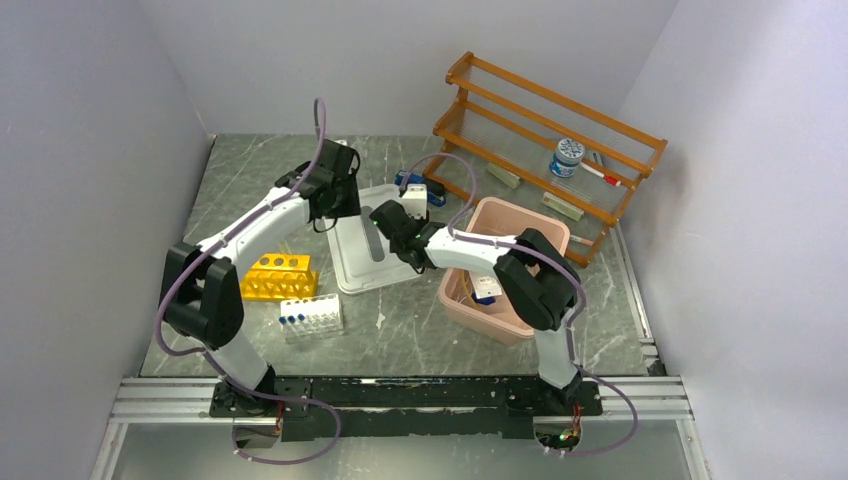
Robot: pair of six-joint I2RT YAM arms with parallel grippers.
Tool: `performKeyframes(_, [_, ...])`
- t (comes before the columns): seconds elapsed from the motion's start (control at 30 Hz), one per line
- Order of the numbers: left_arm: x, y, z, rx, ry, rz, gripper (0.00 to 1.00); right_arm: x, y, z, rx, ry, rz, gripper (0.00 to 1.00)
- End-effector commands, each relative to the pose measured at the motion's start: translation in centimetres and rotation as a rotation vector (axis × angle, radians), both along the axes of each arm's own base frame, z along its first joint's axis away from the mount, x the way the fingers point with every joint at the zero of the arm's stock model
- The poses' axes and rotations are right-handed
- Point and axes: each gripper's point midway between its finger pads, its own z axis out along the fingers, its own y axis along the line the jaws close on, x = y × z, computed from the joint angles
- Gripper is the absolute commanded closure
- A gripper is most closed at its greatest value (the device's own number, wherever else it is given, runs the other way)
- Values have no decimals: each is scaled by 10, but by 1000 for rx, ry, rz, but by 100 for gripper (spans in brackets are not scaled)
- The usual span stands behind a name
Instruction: Organize the chemistry lab equipment
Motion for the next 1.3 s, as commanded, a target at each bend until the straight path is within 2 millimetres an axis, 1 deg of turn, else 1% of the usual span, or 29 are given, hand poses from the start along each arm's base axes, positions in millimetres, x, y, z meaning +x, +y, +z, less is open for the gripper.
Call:
performKeyframes(0.0, [-9,0,4,-30,2,-15,60,7,-9,-16,-107,79,92,57])
performKeyframes(0.1, [-13,0,2,-54,-15,-11,59,9,-8,-21,-126,109,138,61])
performKeyframes(0.23, [-18,-1,-3,-63,-3,-18,57,14,-11,-26,-155,142,158,63])
performKeyframes(0.37, [-22,-2,-10,-69,14,-26,55,18,-15,-38,-197,197,188,66])
performKeyframes(0.43, [-24,-1,-13,-68,19,-26,54,19,-16,-43,-206,216,205,70])
performKeyframes(0.5, [-24,-1,-14,-69,19,-27,53,21,-18,-46,-213,229,211,77])
performKeyframes(0.57, [-25,-2,-14,-73,20,-28,53,23,-18,-45,-218,226,217,81])
performKeyframes(0.6, [-25,-2,-15,-73,21,-29,53,24,-18,-42,-217,218,220,82])
performKeyframes(0.67, [-25,-1,-15,-72,20,-26,53,27,-16,-31,-200,183,223,81])
performKeyframes(0.7, [-26,-1,-15,-71,18,-25,53,29,-16,-26,-195,169,221,80])
performKeyframes(0.73, [-26,0,-15,-70,18,-22,53,31,-17,-22,-197,161,212,76])
performKeyframes(0.8, [-26,0,-15,-74,15,-19,53,34,-20,-20,-204,163,206,70])
performKeyframes(0.9, [-27,1,-15,-80,14,-10,52,34,-21,-30,-211,196,214,67])
performKeyframes(0.97, [-28,1,-14,-87,8,-1,52,31,-23,-40,-218,222,219,66])
performKeyframes(1.07, [-31,1,-13,-102,1,6,51,25,-18,-53,-187,274,263,68])
performKeyframes(1.17, [-34,-2,-14,-134,-3,0,51,20,-11,-64,-162,326,325,73])
performKeyframes(1.27, [-40,-14,-14,-200,-4,-42,50,23,-12,-66,-191,336,339,83])
